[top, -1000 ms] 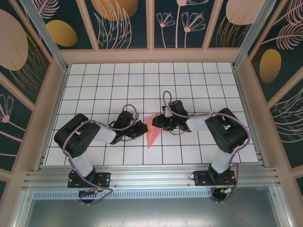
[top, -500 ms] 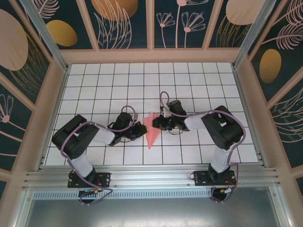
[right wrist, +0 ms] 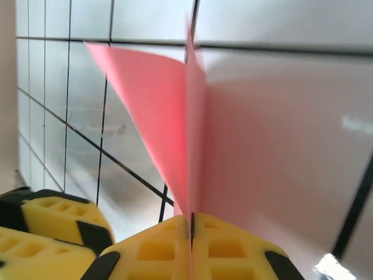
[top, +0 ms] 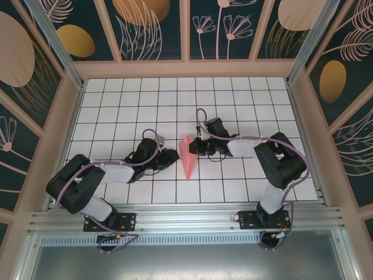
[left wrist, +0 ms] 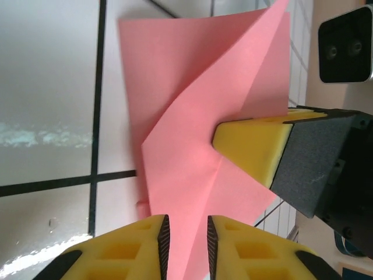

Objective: Fold a paper plane with a square sheet of paper (pick it up from the middle)
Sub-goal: Turn over the paper at the center of the table.

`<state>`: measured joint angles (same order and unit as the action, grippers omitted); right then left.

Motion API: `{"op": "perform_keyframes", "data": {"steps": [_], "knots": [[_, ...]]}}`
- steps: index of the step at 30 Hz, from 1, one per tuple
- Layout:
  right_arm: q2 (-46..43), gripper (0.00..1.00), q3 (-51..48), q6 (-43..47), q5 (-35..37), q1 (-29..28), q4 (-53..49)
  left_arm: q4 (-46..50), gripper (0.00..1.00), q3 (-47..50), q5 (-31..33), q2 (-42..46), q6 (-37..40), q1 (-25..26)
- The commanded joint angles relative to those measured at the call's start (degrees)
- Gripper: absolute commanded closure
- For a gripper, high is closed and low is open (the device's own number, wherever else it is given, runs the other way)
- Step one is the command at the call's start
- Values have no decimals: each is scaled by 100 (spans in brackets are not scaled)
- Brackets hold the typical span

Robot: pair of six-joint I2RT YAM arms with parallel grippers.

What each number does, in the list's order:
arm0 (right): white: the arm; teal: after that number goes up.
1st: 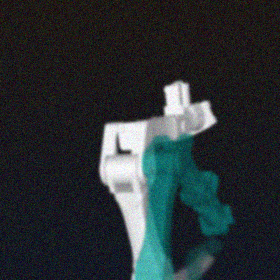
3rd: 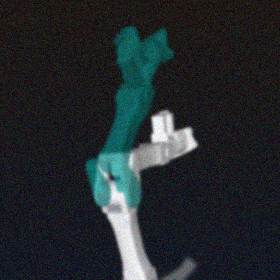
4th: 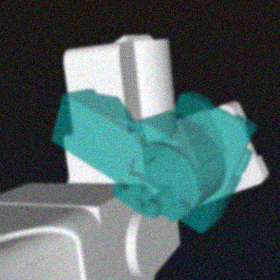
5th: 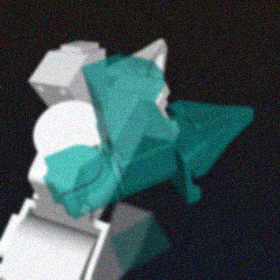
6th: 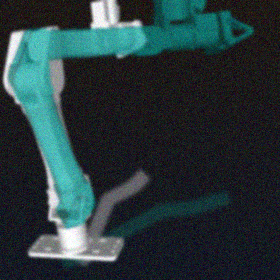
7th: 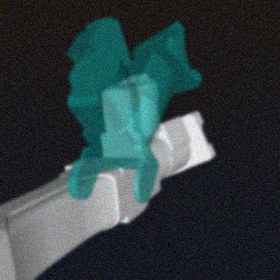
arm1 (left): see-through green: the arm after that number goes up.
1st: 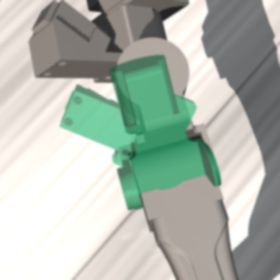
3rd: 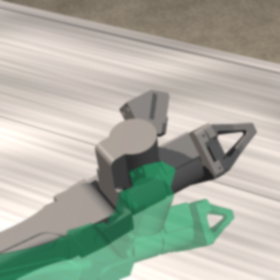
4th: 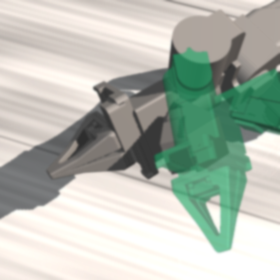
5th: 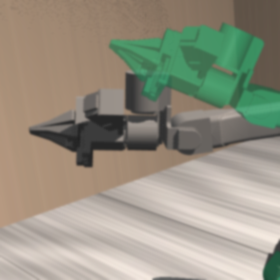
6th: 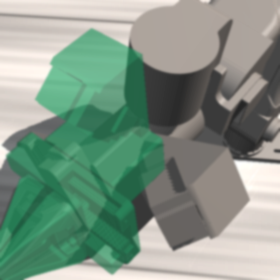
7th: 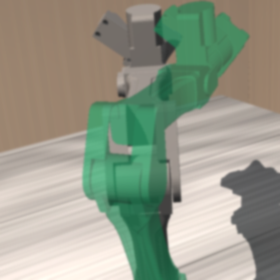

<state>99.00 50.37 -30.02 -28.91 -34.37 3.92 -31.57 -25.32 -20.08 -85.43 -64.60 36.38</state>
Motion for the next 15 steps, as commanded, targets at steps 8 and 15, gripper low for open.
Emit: {"op": "perform_keyframes", "data": {"steps": [8,15], "knots": [[-910,95,2071,1301,4760,-120,-5117,1909,65,-57,2232,1629,547,11],[18,93,2775,994,6129,-747,-5984,2017,64,45,2547,1928,490,10]]}}
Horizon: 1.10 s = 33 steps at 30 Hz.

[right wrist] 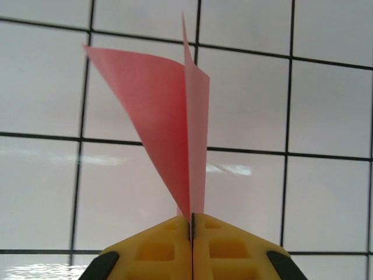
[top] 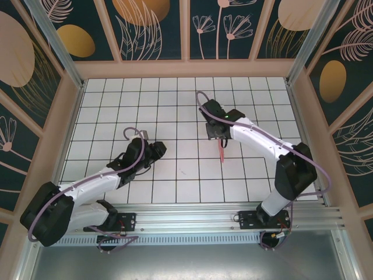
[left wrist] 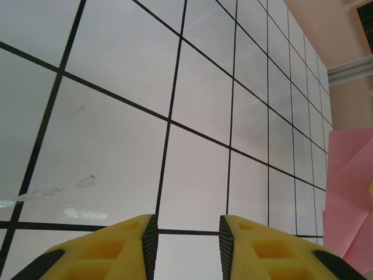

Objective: Fold a paper plane with a square sheet of paper (pick it up from the middle)
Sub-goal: Turn over the paper at the center of the table.

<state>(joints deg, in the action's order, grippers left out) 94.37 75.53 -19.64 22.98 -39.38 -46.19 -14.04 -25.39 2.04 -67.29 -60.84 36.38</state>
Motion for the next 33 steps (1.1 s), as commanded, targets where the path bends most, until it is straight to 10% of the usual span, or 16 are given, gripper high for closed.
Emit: {"op": "perform_keyframes", "data": {"steps": [1,15,33], "knots": [[693,93,371,-79,959,-389,-981,277,64,73,361,159,102,14],[2913,81,1487,-607,-822,-1503,-301,683,59,639,899,1438,-16,11],[317,54,-466,-391,-3498,-807,1904,362,57,449,283,766,108,16]]}}
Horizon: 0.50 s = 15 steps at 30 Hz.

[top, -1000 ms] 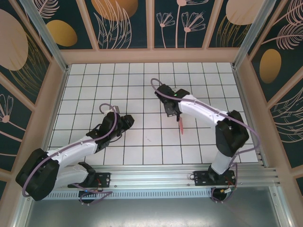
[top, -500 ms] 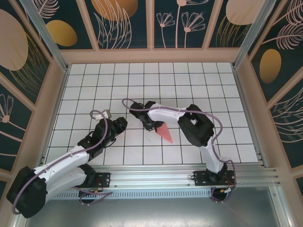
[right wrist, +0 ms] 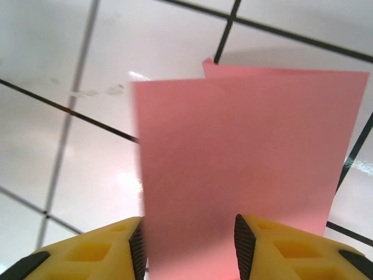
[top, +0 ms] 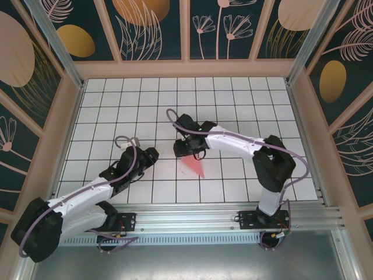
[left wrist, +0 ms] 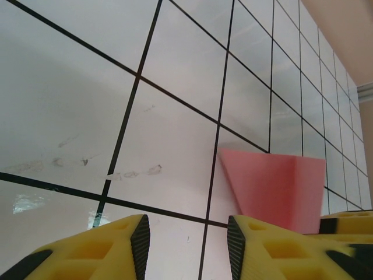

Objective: Fold a paper plane with a square sheet of paper (pick it up from the middle)
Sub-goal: Turn over the paper at the center of the table.

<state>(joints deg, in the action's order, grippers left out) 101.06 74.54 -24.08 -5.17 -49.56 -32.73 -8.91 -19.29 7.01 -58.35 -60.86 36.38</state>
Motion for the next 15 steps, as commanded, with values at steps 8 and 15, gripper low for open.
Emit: {"op": "perform_keyframes", "data": {"steps": [8,15], "knots": [[-917,55,-1159,-81,-1326,538,1284,-201,57,-382,-490,-561,153,14],[-1016,85,-1779,-72,-2525,893,2094,-311,58,-420,-637,-757,100,15]]}}
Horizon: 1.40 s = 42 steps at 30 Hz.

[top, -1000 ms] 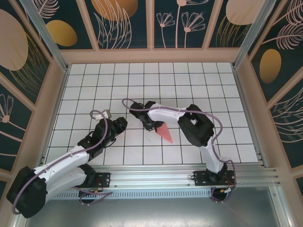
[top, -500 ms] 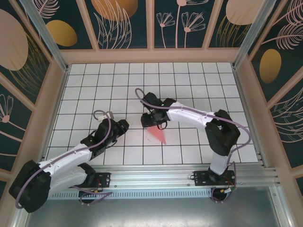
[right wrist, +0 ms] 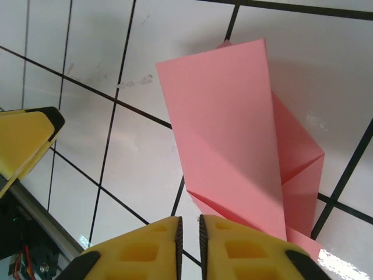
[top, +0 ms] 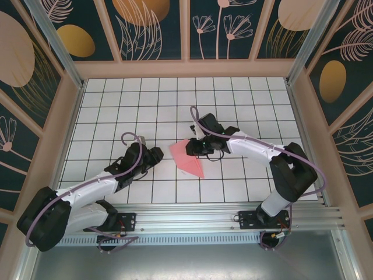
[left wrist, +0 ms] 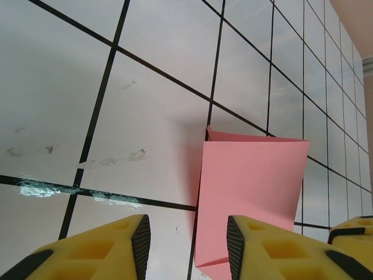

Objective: Fold a paper plane with a square sheet of paper (pick it up from the middle)
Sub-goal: Fold the wing for the fifth time at the center of the table.

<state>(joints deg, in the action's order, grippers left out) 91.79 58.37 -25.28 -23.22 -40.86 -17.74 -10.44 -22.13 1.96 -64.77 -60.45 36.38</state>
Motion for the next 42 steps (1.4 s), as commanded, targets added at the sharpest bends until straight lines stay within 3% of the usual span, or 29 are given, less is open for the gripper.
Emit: {"op": "perform_keyframes", "data": {"steps": [1,24,33,42], "knots": [[-31,87,-191,49,-832,50,649,-191,58,-164,-187,-167,59,17],[1026,92,-1258,257,-2047,1100,2013,-902,56,-509,-1658,-1456,96,27],[1156,91,-1806,-141,-2218,1391,2797,-1163,49,-572,-1900,-1855,-199,143],[1171,90,-1970,-243,-2322,1469,3052,-1558,47,-847,-1952,-2563,-696,510]]}}
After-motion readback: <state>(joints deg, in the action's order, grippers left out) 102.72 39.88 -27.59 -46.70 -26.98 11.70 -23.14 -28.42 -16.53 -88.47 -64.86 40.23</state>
